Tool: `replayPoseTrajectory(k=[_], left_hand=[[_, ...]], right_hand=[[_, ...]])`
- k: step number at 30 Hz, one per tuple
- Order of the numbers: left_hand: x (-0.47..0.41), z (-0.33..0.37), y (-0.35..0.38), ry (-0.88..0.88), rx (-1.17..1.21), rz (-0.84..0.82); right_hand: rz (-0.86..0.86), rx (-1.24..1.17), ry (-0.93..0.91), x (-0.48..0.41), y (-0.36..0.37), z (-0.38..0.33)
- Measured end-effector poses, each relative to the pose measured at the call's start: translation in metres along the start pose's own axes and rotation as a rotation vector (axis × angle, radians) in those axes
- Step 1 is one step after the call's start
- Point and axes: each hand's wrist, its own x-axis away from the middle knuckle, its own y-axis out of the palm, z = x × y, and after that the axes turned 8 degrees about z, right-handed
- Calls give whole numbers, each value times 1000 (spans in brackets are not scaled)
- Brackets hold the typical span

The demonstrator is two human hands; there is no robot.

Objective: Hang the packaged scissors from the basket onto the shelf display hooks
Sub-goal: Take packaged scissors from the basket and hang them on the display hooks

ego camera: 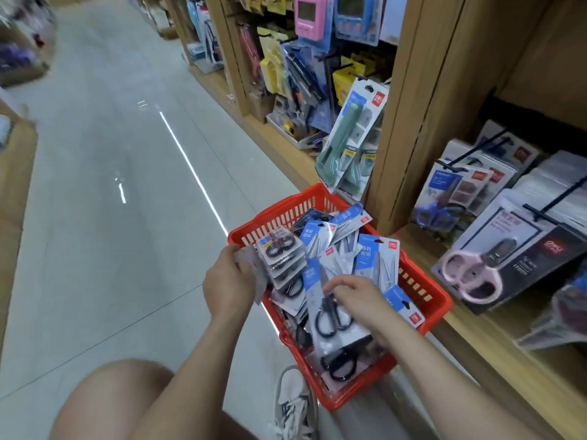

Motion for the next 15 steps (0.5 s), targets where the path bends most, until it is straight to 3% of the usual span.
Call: replayPoseTrajectory(k=[5,9,13,15], left_hand=[[-8,25,-49,292,-200,92],[21,62,-63,519,-295,-31],[75,67,-34,1061,-173,-32],[93,59,-16,1178,-37,-56]], right_hand=[[129,-61,-40,18,-43,-11],[152,-225,-81,25,-42,-21],[205,-322,7,15,-37,-22],[242,-402,44,11,-35,-10]])
